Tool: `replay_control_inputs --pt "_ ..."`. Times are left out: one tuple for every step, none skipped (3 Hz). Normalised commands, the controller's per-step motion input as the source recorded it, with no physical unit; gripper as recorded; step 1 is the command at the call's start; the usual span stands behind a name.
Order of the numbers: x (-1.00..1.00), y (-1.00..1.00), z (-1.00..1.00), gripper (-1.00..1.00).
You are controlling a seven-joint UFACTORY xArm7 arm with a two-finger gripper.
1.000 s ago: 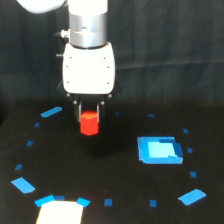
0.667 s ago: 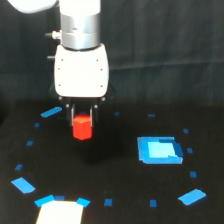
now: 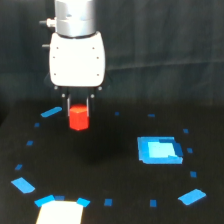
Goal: Pick up the red object from the table
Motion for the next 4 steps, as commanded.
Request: replay_control_inputs --pt "-0.05 0.58 -0.18 -1.00" --pt "-0.37 -1.00 -0.30 -1.00" --pt "0.02 -0.21 -0.58 -1.00" --pt "-0.72 -1.00 -0.89 -1.00"
